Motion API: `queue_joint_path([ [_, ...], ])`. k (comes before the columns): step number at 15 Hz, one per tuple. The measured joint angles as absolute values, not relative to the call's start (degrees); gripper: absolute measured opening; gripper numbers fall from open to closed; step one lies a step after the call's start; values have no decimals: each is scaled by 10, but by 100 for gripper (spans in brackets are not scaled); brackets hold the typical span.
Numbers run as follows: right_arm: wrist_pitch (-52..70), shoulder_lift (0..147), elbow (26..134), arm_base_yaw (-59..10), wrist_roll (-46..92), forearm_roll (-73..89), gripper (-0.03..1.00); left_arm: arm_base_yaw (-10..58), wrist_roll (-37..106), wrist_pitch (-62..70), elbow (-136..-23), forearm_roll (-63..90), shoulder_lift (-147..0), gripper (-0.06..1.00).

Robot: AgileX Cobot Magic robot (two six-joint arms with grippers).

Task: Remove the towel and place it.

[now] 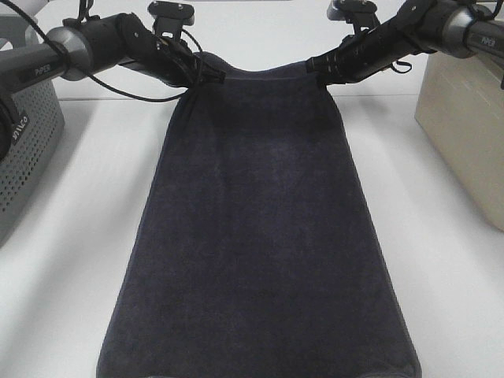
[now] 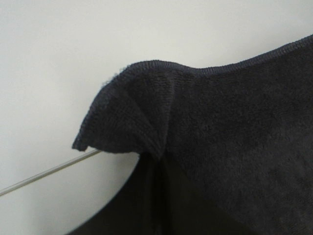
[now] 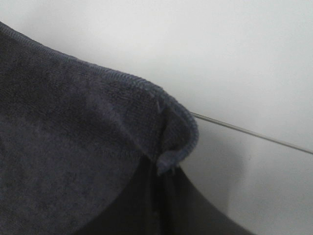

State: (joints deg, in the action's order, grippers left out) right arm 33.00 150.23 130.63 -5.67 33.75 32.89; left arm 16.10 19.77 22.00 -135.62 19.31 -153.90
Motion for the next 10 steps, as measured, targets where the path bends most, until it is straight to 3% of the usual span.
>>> queue_joint_path([
  [10, 282, 1531, 1306, -57, 396, 391, 2, 161, 198, 151, -1356, 193, -1575, 5],
])
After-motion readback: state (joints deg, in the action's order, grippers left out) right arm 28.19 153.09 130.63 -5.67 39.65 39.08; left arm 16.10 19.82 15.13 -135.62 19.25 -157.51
